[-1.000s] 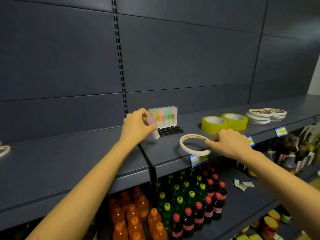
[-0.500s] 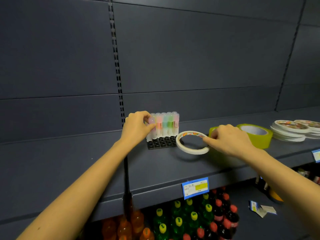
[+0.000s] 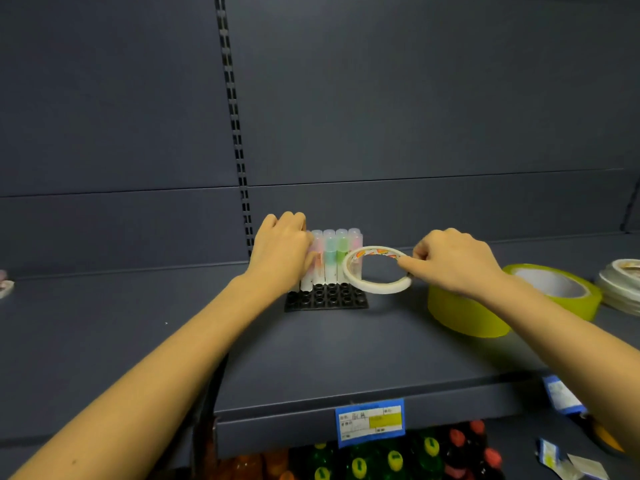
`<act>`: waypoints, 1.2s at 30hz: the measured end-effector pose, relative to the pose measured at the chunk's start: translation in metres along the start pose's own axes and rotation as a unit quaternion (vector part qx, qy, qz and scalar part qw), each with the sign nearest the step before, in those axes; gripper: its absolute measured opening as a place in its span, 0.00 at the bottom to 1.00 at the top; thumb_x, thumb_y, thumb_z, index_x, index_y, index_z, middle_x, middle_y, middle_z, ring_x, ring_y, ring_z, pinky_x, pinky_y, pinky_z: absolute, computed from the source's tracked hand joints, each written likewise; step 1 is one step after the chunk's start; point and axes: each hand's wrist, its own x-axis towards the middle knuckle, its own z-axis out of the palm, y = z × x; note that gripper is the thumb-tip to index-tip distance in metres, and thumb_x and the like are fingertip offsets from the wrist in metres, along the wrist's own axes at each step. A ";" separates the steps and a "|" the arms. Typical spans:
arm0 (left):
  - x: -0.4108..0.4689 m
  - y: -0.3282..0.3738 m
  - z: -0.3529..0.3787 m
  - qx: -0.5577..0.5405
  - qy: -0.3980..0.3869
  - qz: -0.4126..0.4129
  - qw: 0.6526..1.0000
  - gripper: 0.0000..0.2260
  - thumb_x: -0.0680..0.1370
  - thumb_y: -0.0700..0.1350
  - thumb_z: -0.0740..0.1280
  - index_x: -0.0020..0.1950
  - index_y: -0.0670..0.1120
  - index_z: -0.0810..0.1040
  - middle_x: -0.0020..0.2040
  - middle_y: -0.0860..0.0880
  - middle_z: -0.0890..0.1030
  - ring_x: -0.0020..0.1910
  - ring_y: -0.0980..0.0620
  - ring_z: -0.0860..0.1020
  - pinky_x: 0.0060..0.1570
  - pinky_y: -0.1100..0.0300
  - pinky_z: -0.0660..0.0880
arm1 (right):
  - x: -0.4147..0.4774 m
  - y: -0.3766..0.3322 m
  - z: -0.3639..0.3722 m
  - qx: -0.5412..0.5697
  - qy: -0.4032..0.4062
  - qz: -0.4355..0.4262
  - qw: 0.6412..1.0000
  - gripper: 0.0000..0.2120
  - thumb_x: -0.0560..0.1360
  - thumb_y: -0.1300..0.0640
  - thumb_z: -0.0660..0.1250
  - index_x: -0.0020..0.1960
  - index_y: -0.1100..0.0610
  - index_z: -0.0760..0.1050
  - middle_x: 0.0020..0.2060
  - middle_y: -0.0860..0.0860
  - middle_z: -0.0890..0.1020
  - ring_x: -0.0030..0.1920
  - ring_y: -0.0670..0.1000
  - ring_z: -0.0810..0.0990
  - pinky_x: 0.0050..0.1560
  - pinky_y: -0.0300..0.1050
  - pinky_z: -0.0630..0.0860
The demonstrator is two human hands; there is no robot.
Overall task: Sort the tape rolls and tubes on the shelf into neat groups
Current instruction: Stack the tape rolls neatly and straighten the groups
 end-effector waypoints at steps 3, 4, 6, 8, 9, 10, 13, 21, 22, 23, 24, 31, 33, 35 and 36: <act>0.005 0.005 0.003 0.004 -0.010 -0.019 1.000 0.15 0.81 0.51 0.55 0.54 0.45 0.78 0.55 0.48 0.74 0.54 0.48 0.70 0.50 0.57 0.60 | 0.008 0.014 -0.001 0.017 0.003 -0.007 1.000 0.19 0.73 0.43 0.63 0.27 0.51 0.71 0.26 0.48 0.72 0.36 0.54 0.74 0.30 0.40 0.62; 0.006 0.005 0.003 0.011 -0.015 -0.026 0.999 0.16 0.81 0.51 0.55 0.54 0.46 0.79 0.55 0.48 0.75 0.54 0.48 0.71 0.51 0.57 0.61 | 0.010 0.019 -0.001 0.019 0.002 -0.009 1.000 0.20 0.73 0.43 0.63 0.27 0.51 0.71 0.26 0.48 0.71 0.35 0.53 0.73 0.30 0.40 0.62; 0.005 0.008 0.004 0.026 -0.021 -0.040 0.999 0.16 0.81 0.52 0.54 0.54 0.47 0.79 0.55 0.49 0.76 0.54 0.49 0.72 0.52 0.57 0.62 | 0.013 0.030 0.000 0.021 0.002 -0.014 1.000 0.20 0.73 0.43 0.63 0.27 0.52 0.71 0.26 0.48 0.71 0.35 0.53 0.73 0.29 0.40 0.61; 0.004 0.013 0.005 0.038 -0.022 -0.057 0.997 0.16 0.81 0.51 0.54 0.55 0.47 0.79 0.55 0.49 0.78 0.53 0.49 0.74 0.54 0.57 0.62 | 0.016 0.042 0.000 0.024 0.005 -0.020 0.999 0.20 0.73 0.43 0.63 0.27 0.52 0.71 0.26 0.47 0.72 0.34 0.52 0.72 0.29 0.39 0.60; 0.004 0.016 0.005 0.042 -0.022 -0.066 0.997 0.16 0.81 0.51 0.54 0.56 0.47 0.79 0.55 0.49 0.78 0.54 0.49 0.74 0.55 0.57 0.62 | 0.017 0.048 -0.001 0.026 0.006 -0.022 0.999 0.20 0.73 0.43 0.63 0.27 0.52 0.72 0.27 0.47 0.73 0.33 0.52 0.72 0.28 0.39 0.60; 0.004 0.019 0.004 0.046 -0.024 -0.075 0.996 0.16 0.80 0.50 0.55 0.56 0.47 0.80 0.55 0.49 0.79 0.54 0.49 0.74 0.56 0.57 0.62 | 0.018 0.055 -0.002 0.027 0.008 -0.025 0.999 0.20 0.73 0.42 0.63 0.27 0.52 0.72 0.27 0.47 0.73 0.33 0.51 0.72 0.28 0.38 0.60; 0.005 0.029 0.001 0.079 -0.034 -0.103 0.991 0.15 0.80 0.48 0.55 0.53 0.46 0.80 0.53 0.49 0.80 0.52 0.48 0.75 0.56 0.57 0.61 | 0.021 0.078 -0.006 0.033 0.009 -0.035 0.999 0.20 0.73 0.41 0.63 0.27 0.52 0.72 0.26 0.46 0.73 0.32 0.50 0.72 0.28 0.38 0.59; 0.003 0.044 -0.010 0.126 -0.082 -0.185 0.971 0.10 0.77 0.45 0.61 0.48 0.41 0.79 0.50 0.43 0.82 0.53 0.43 0.77 0.64 0.54 0.57 | 0.021 0.149 -0.023 0.042 0.011 -0.059 0.997 0.22 0.73 0.43 0.63 0.25 0.54 0.70 0.24 0.47 0.71 0.29 0.49 0.68 0.28 0.39 0.59; 0.003 0.048 -0.010 0.134 -0.085 -0.198 0.967 0.13 0.78 0.47 0.60 0.54 0.40 0.78 0.56 0.42 0.80 0.58 0.43 0.76 0.67 0.52 0.55 | 0.021 0.159 -0.027 0.040 0.014 -0.060 0.997 0.22 0.73 0.43 0.63 0.25 0.54 0.69 0.24 0.48 0.71 0.29 0.49 0.68 0.28 0.39 0.59; 0.004 0.053 -0.011 0.143 -0.089 -0.210 0.963 0.17 0.79 0.49 0.59 0.60 0.39 0.75 0.62 0.42 0.77 0.63 0.43 0.73 0.70 0.51 0.52 | 0.021 0.169 -0.031 0.038 0.015 -0.061 0.997 0.23 0.73 0.42 0.63 0.25 0.54 0.69 0.25 0.48 0.71 0.28 0.48 0.68 0.28 0.39 0.59; 0.005 0.060 -0.012 0.150 -0.091 -0.218 0.960 0.20 0.79 0.49 0.58 0.66 0.38 0.71 0.66 0.41 0.73 0.66 0.43 0.70 0.71 0.50 0.51 | 0.021 0.179 -0.035 0.036 0.014 -0.060 0.997 0.23 0.73 0.42 0.63 0.26 0.54 0.69 0.25 0.48 0.71 0.28 0.48 0.68 0.28 0.39 0.59; 0.047 0.153 -0.031 0.066 -0.011 -0.188 0.980 0.15 0.79 0.49 0.59 0.54 0.40 0.79 0.53 0.41 0.81 0.55 0.40 0.75 0.53 0.50 0.68 | 0.012 0.258 -0.065 0.002 0.004 -0.034 0.999 0.23 0.73 0.38 0.62 0.27 0.52 0.70 0.28 0.47 0.70 0.36 0.55 0.71 0.33 0.42 0.61; 0.060 0.181 -0.033 0.024 -0.002 -0.180 0.983 0.15 0.79 0.50 0.60 0.54 0.40 0.79 0.53 0.41 0.81 0.55 0.41 0.75 0.48 0.51 0.70 | 0.008 0.282 -0.069 -0.007 -0.001 -0.019 1.000 0.22 0.73 0.38 0.62 0.28 0.52 0.72 0.27 0.47 0.72 0.33 0.52 0.71 0.30 0.40 0.60; 0.071 0.206 -0.033 -0.019 0.006 -0.179 0.984 0.15 0.78 0.51 0.60 0.53 0.42 0.80 0.53 0.42 0.81 0.56 0.41 0.75 0.47 0.52 0.71 | 0.002 0.305 -0.072 -0.023 -0.010 -0.002 1.000 0.21 0.73 0.39 0.62 0.32 0.53 0.78 0.28 0.48 0.74 0.30 0.49 0.71 0.29 0.39 0.60; 0.074 0.216 -0.032 -0.039 0.010 -0.180 0.983 0.14 0.78 0.51 0.61 0.52 0.43 0.80 0.52 0.43 0.81 0.56 0.42 0.76 0.46 0.52 0.71 | 0.000 0.316 -0.072 -0.029 -0.014 0.009 0.999 0.21 0.73 0.39 0.62 0.34 0.54 0.80 0.28 0.48 0.75 0.30 0.48 0.71 0.29 0.39 0.60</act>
